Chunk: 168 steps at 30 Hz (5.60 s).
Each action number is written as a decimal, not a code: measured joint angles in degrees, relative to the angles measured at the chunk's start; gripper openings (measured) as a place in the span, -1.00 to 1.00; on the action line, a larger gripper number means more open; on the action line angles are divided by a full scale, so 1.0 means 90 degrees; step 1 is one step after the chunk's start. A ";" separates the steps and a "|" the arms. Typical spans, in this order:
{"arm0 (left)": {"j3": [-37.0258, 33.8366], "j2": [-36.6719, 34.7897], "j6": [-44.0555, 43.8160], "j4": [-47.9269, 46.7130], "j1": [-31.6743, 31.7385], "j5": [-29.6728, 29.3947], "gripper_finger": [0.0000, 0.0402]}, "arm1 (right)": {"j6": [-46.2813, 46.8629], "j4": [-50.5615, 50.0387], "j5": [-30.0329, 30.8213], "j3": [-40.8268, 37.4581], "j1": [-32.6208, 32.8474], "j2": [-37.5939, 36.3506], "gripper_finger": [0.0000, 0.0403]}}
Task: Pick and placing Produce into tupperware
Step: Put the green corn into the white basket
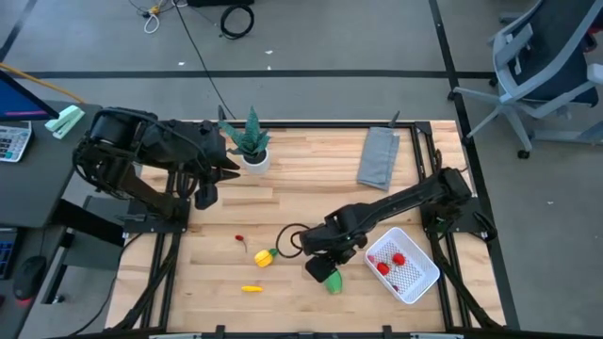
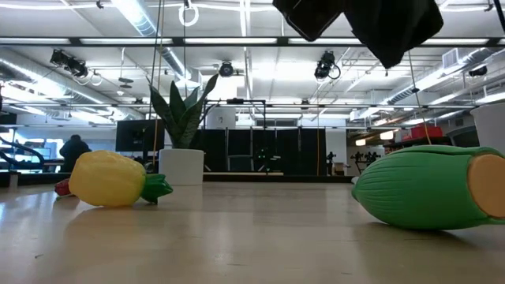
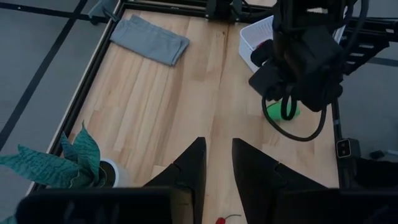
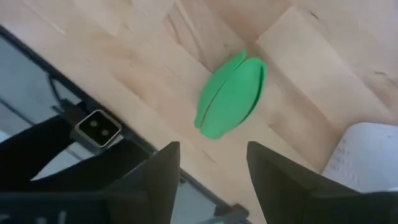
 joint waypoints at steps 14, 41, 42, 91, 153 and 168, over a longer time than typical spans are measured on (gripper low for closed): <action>0.0000 0.0002 0.0004 0.0000 0.0000 0.0000 -0.61 | -0.0338 -0.0068 0.0729 -0.0005 0.0163 0.0200 0.19; 0.0000 0.0002 0.0001 0.0000 0.0000 0.0002 -0.59 | 0.0964 0.0114 0.0586 -0.0015 0.0552 0.1086 0.20; 0.0000 0.0002 0.0001 0.0001 0.0000 0.0000 -0.59 | 0.0984 0.0102 0.0565 -0.0015 0.0550 0.1106 0.20; 0.0000 0.0002 0.0237 0.0000 0.0000 0.0001 -0.60 | 0.2982 0.0878 -0.0067 -0.0656 0.0586 0.1150 0.29; 0.0000 0.0002 -0.1538 0.0000 -0.0007 0.0005 -0.61 | -0.7137 0.0828 0.1502 -0.0937 0.0455 0.0302 0.29; 0.0000 0.0005 -0.1840 0.0000 -0.0007 0.0005 -0.64 | -0.7175 0.0658 0.1247 -0.0937 0.0563 0.0317 0.36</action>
